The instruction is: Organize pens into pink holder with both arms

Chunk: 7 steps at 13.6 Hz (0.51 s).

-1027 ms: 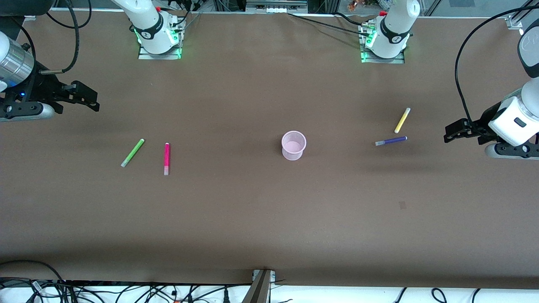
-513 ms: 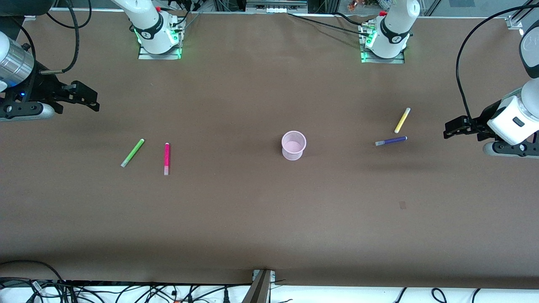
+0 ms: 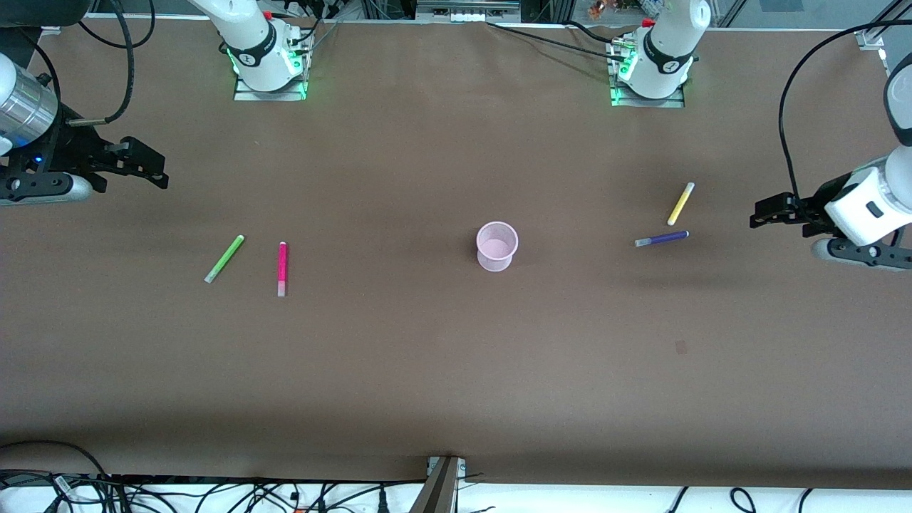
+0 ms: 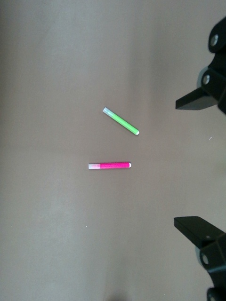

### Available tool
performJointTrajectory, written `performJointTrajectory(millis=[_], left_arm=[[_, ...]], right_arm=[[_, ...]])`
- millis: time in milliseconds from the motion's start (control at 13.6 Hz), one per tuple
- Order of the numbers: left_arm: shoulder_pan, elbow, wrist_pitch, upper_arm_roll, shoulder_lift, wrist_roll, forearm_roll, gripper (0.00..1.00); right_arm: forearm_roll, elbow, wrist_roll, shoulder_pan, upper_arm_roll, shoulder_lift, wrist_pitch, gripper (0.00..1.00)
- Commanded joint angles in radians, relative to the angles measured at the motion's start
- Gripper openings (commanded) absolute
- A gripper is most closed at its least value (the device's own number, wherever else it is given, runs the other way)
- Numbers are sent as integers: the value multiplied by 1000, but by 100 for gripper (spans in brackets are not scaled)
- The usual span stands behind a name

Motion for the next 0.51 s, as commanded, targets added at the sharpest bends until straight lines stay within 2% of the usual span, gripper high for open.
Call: performJointTrajectory(millis=[0,147,440], left_arm=[[8,-124,63,-5,-56,106,-22,100],[8,-199,105,-5,-75,99,-24,100],[8,-276,140,-11,-87,-159,-44,100]], right_arm=[[1,22,-14,-4,3,7,-11,100],[1,22,-12,-4,3,7,-11,100],[1,22,-12,-4,3,7,-9,100]])
